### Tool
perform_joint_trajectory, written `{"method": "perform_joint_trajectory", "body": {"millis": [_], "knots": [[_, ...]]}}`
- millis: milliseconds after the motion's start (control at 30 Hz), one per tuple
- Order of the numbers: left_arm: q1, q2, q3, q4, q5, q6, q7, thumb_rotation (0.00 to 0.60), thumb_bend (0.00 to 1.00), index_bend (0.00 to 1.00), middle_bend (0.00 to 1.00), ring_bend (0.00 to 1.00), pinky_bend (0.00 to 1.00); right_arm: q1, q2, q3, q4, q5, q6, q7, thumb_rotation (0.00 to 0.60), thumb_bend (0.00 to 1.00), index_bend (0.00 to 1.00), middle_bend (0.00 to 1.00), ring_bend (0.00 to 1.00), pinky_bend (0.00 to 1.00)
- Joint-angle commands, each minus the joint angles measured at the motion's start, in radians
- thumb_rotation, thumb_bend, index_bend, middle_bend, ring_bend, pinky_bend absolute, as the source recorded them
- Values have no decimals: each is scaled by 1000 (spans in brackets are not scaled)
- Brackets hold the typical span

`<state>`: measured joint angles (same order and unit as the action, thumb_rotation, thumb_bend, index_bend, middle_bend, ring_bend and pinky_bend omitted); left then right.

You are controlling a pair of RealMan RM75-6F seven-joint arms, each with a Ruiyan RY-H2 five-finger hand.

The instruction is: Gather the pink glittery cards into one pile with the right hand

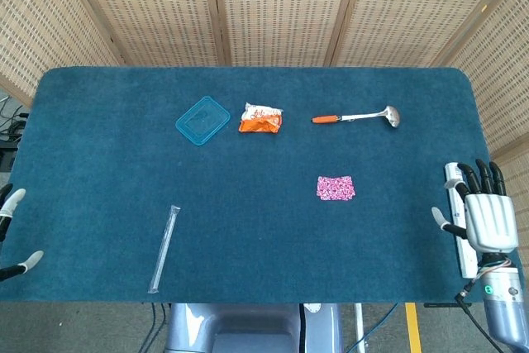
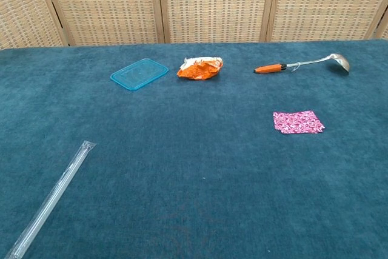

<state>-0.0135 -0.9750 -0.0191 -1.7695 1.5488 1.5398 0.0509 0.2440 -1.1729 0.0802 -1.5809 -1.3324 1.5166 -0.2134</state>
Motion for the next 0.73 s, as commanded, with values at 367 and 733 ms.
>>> {"method": "perform_joint_trajectory", "body": {"millis": [367, 733], "knots": [[-4, 4, 17, -26, 38, 2, 7, 600, 47, 0, 0, 0, 0, -68, 50, -34, -59, -45, 23, -14, 600, 337, 378, 189, 0, 0], [-4, 3, 24, -31, 26, -12, 19, 600, 46, 0, 0, 0, 0, -70, 52, -34, -65, -60, -21, 7, 600, 337, 378, 189, 0, 0]]}}
